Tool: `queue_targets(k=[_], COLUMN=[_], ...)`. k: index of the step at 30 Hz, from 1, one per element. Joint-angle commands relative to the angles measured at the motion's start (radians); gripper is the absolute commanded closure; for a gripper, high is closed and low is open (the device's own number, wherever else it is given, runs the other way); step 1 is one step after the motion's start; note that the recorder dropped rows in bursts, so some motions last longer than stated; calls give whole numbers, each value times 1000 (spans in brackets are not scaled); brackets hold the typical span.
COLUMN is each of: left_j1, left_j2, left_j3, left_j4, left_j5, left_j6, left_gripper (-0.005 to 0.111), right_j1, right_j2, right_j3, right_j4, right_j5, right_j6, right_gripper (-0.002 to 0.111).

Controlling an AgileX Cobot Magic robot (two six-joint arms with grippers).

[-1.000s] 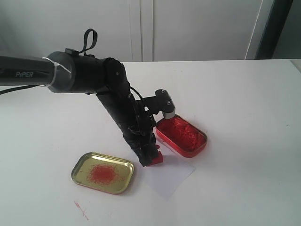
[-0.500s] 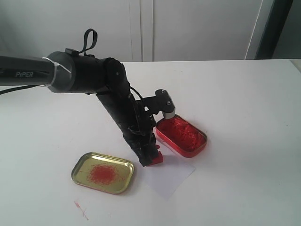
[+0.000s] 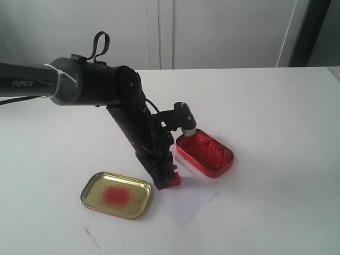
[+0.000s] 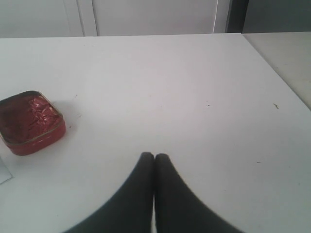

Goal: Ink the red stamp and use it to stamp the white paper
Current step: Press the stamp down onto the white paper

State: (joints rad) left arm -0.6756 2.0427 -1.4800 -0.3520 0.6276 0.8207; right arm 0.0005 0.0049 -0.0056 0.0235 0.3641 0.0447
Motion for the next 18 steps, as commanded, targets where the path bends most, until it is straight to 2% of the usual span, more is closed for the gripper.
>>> queue_targets(k=[1,18], left_j1=[-5,-5], left_j2=[-21,-73], left_j3=[13,13], left_j4=[16,-13], left_j5=[33,-13], left_j6=[-21,-39], left_gripper=[107,107], right_j1=[1,1], right_j2=[-5,-5], right_j3=[6,6], right_j4=[1,1], right_j5=[-14,-14], right_j6=[2,2], right_gripper=[108,108])
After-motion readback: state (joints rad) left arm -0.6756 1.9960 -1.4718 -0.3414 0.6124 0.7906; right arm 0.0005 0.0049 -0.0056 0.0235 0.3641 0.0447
